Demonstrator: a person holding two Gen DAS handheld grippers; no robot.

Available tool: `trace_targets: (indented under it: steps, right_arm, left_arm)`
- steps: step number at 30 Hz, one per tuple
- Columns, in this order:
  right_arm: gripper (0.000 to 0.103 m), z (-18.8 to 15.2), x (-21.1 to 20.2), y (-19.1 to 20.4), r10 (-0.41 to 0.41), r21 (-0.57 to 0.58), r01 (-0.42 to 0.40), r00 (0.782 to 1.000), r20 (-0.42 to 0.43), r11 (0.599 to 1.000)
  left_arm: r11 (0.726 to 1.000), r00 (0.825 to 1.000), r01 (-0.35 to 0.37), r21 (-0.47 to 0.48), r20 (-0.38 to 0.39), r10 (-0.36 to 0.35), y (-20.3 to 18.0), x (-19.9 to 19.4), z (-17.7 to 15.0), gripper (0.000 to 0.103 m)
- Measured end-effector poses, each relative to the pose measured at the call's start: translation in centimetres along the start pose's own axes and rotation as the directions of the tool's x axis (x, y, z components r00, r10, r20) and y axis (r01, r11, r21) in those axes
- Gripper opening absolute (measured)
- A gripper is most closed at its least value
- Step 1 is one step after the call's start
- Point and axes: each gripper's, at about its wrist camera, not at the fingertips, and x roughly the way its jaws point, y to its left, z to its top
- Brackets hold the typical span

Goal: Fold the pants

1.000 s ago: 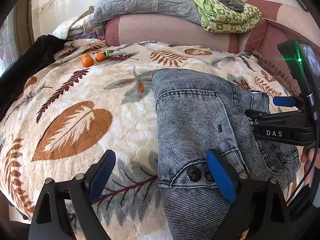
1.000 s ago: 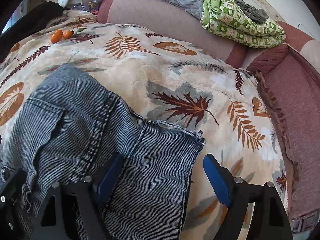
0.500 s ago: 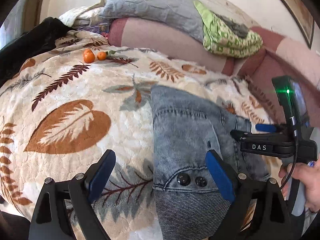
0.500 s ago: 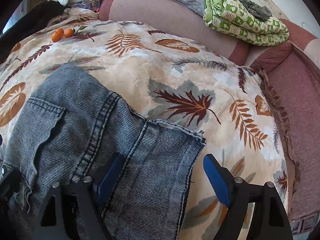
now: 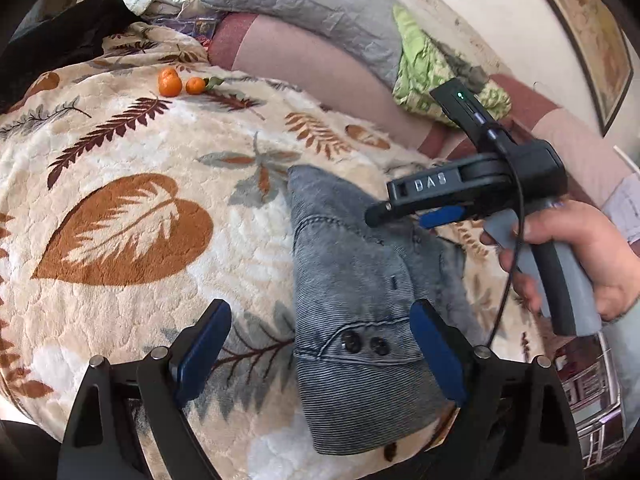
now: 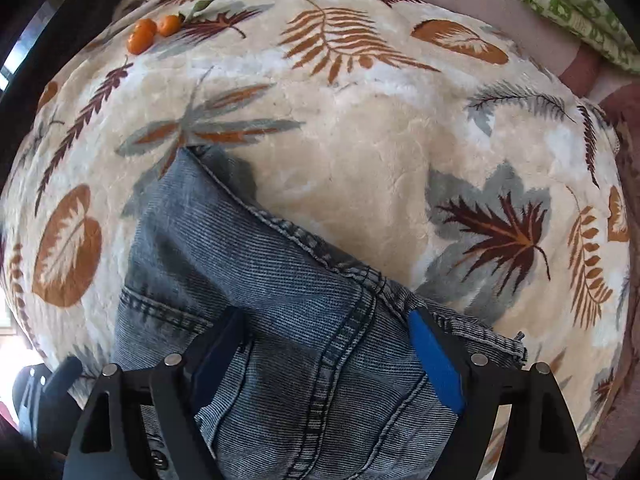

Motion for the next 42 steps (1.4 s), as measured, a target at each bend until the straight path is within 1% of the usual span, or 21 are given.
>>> trace_targets:
  steps: [3, 5, 7, 11, 12, 13, 14, 15, 16, 18, 22, 24, 26, 27, 29, 30, 33, 36, 39, 40, 42]
  right_arm:
    - [0.086, 3.0, -3.0, 1.5, 0.07, -0.016, -0.069, 0.997, 0.032, 0.997]
    - [0.086, 5.2, -3.1, 3.6, 0.126, -0.057, -0.126, 0.992, -0.006, 0.99]
    - [0.086, 7.2, -1.7, 6.2, 0.115, -0.112, -0.121, 0.992, -0.06, 0.986]
    - [0.085, 8.5, 3.6, 9.6, -0.001, -0.213, -0.048, 0.975, -0.223, 0.976]
    - [0.075, 8.4, 5.0, 10.0, -0.017, -0.228, -0.045, 0.964, -0.264, 0.973]
    - [0.048, 8.3, 6.0, 10.1, -0.028, -0.229, -0.043, 0.955, -0.296, 0.973]
    - [0.034, 8.2, 6.8, 10.2, -0.046, -0.238, -0.031, 0.949, -0.312, 0.971]
    - [0.027, 7.9, 7.1, 10.4, -0.056, -0.256, -0.028, 0.948, -0.314, 0.966]
    - [0.023, 7.7, 7.0, 10.6, -0.067, -0.272, -0.019, 0.95, -0.304, 0.962]
    - [0.019, 7.5, 6.0, 10.8, -0.073, -0.285, -0.003, 0.963, -0.258, 0.958]
    - [0.013, 7.0, 2.3, 10.5, -0.05, -0.275, 0.026, 0.995, -0.081, 0.961]
    - [0.013, 7.2, 1.6, 9.4, -0.009, -0.219, 0.007, 1.0, -0.009, 0.976]
    - [0.013, 6.9, 3.2, 8.4, 0.052, -0.184, -0.058, 0.998, -0.035, 0.981]
    - [0.015, 6.9, 3.8, 8.0, 0.031, -0.171, -0.039, 0.998, -0.046, 0.985]
    - [0.022, 6.3, 3.4, 6.7, 0.059, -0.106, -0.059, 0.998, -0.008, 0.993]
    - [0.027, 5.9, 2.3, 5.7, 0.071, -0.071, -0.068, 0.997, 0.036, 0.995]
    - [0.045, 3.6, -1.9, 2.5, 0.109, 0.017, -0.112, 0.984, 0.143, 0.994]
    - [0.064, 0.1, -5.0, -0.6, 0.161, 0.079, -0.179, 0.968, 0.19, 0.981]
    - [0.066, -5.2, -5.2, -4.2, 0.256, 0.169, -0.286, 0.95, 0.178, 0.943]
    - [0.066, -7.1, -4.0, -5.3, 0.294, 0.211, -0.325, 0.941, 0.166, 0.922]
    - [0.066, -10.7, 0.2, -7.0, 0.306, 0.295, -0.308, 0.95, 0.056, 0.904]
  left_arm:
    - [0.979, 0.98, 0.17, -0.109, -0.088, -0.18, 1.1, 1.3, 0.5, 0.091]
    - [0.949, 0.953, 0.234, -0.21, -0.142, -0.266, 2.0, 2.8, 0.4, 0.091]
    - [0.927, 0.935, 0.263, -0.269, -0.167, -0.314, 2.5, 3.9, 0.5, 0.091]
    - [0.928, 0.939, 0.248, -0.277, -0.166, -0.3, 2.4, 4.9, 0.9, 0.09]
    - [0.926, 0.939, 0.244, -0.287, -0.17, -0.3, 2.5, 5.3, 1.0, 0.09]
    - [0.927, 0.938, 0.238, -0.291, -0.179, -0.297, 2.6, 5.7, 1.0, 0.086]
    - [0.934, 0.941, 0.218, -0.282, -0.194, -0.278, 2.6, 6.2, 1.1, 0.079]
    - [0.951, 0.947, 0.176, -0.254, -0.221, -0.234, 2.5, 6.6, 1.2, 0.054]
    - [0.967, 0.954, 0.132, -0.219, -0.238, -0.184, 2.4, 6.8, 1.2, 0.038]
    - [0.975, 0.959, 0.124, -0.186, -0.229, -0.165, 2.0, 6.7, 1.4, 0.035]
    - [0.997, 0.987, 0.08, -0.013, -0.136, -0.081, -1.2, 4.6, 1.2, 0.029]
    - [0.998, 0.994, 0.029, 0.052, -0.103, -0.024, -2.5, 4.2, 0.9, 0.029]
    - [0.998, 0.991, -0.013, 0.055, -0.136, 0.021, -2.4, 5.2, 0.6, 0.03]
    - [0.998, 0.985, -0.041, 0.04, -0.163, 0.047, -1.8, 5.9, 0.3, 0.038]
    - [0.998, 0.982, -0.028, -0.063, -0.186, 0.016, -0.1, 6.3, 0.3, 0.056]
    - [0.993, 0.981, -0.006, -0.119, -0.194, -0.017, 0.8, 6.3, 0.5, 0.064]
    - [0.986, 0.985, 0.011, -0.166, -0.167, -0.039, 1.8, 5.3, 0.9, 0.064]
    - [0.984, 0.996, 0.037, -0.174, -0.078, -0.051, 2.2, 3.2, 1.3, 0.065]
    - [0.984, 0.998, 0.054, -0.168, -0.029, -0.06, 2.2, 2.2, 1.7, 0.067]
    - [0.986, 0.998, 0.047, -0.157, -0.043, -0.054, 2.3, 2.1, 1.5, 0.07]
    - [0.994, 0.988, 0.013, -0.11, -0.153, -0.03, 1.9, 4.5, 0.7, 0.074]
